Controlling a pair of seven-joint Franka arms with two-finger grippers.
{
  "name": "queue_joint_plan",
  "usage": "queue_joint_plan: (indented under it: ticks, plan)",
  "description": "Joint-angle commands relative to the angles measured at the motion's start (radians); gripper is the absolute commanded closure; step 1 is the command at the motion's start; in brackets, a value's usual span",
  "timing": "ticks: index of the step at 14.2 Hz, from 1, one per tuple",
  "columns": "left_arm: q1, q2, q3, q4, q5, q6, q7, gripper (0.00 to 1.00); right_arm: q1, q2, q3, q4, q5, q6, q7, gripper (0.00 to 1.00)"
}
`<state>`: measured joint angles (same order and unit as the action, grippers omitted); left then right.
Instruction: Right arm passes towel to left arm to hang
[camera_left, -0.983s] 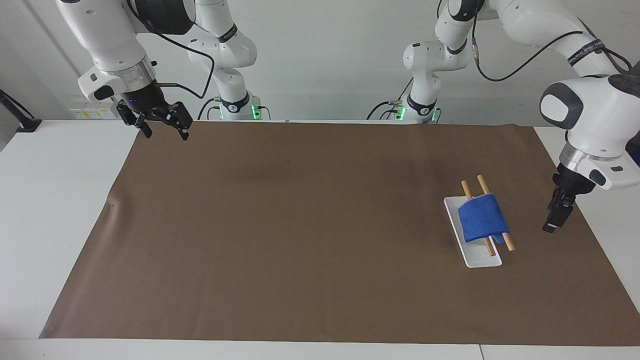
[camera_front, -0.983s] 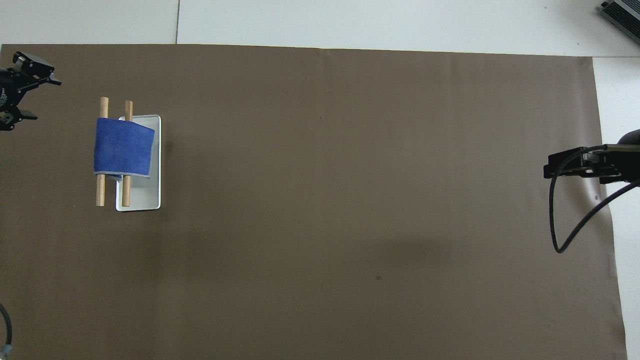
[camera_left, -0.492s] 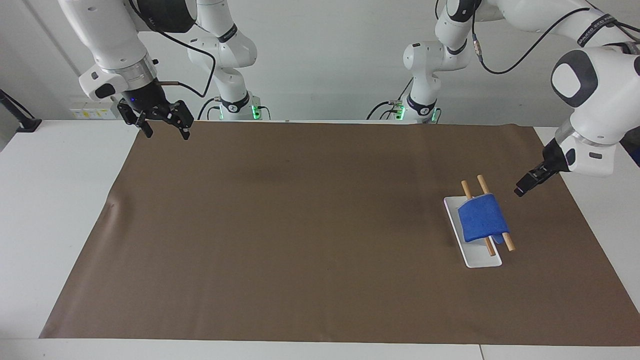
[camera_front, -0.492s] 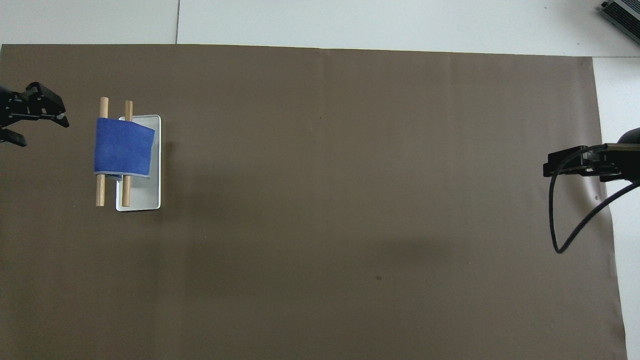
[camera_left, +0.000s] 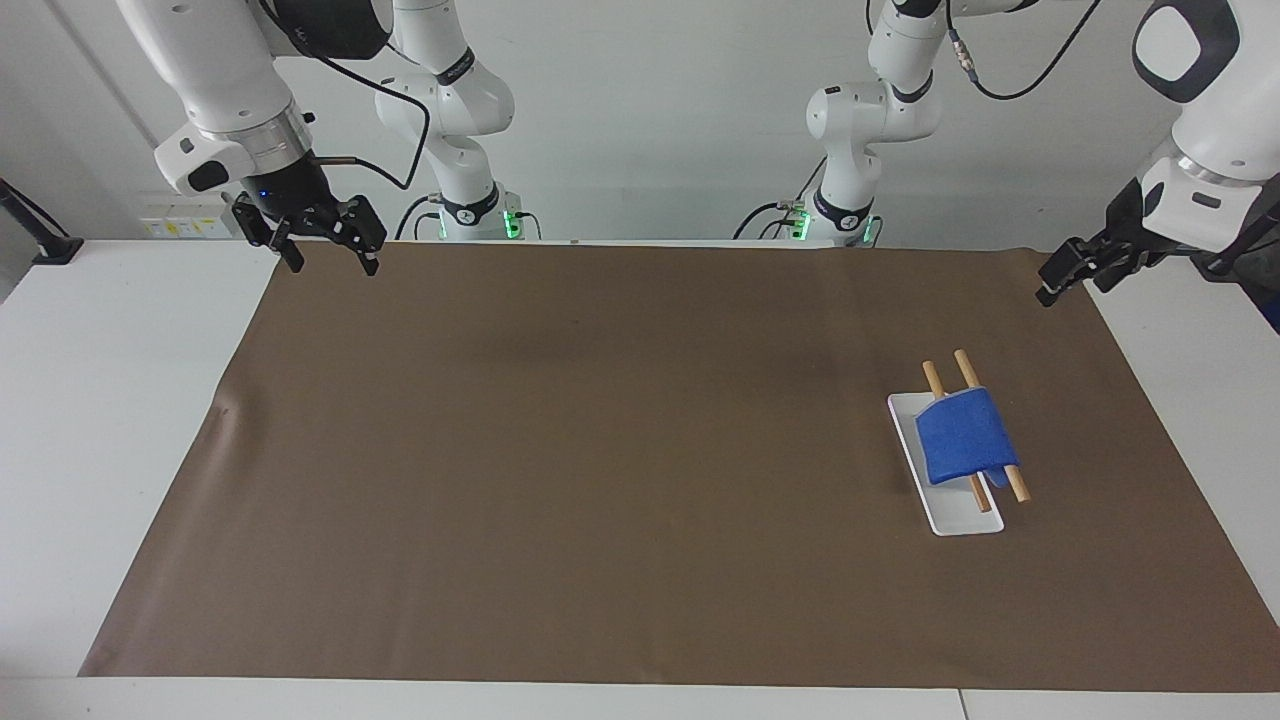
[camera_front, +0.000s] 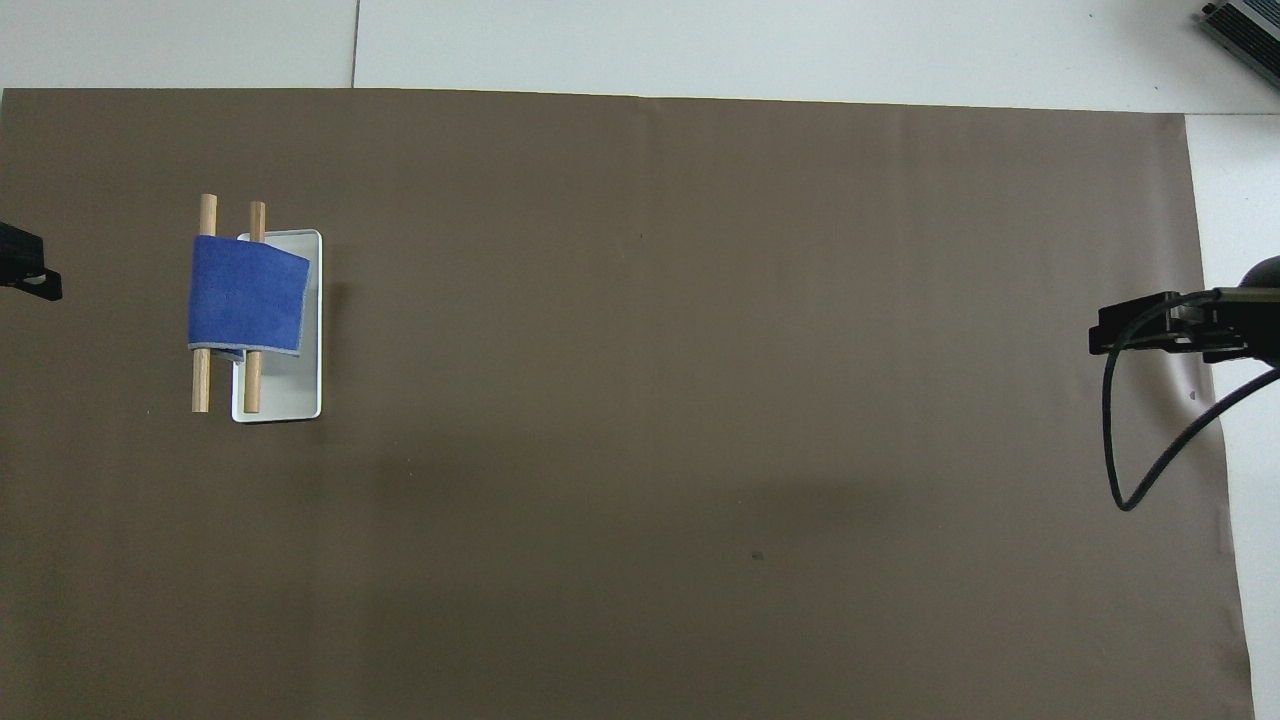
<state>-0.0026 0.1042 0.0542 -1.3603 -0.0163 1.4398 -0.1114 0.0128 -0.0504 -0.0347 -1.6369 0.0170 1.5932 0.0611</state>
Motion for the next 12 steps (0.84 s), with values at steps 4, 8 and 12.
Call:
queue_joint_plan:
  ticks: [4,8,12]
  plan:
    - [0.006,-0.055,-0.002,-0.057,-0.014,0.116,0.098,0.0,-0.007,-0.002,0.003,0.008,0.017,-0.022,-0.018,0.0]
    - [0.006,-0.055,-0.004,-0.057,-0.001,0.12,0.122,0.0,-0.007,0.0,0.003,0.008,0.017,-0.022,-0.018,0.0]
    - [0.004,-0.055,-0.004,-0.056,-0.001,0.125,0.179,0.0,-0.007,-0.002,0.003,0.008,0.017,-0.022,-0.018,0.0]
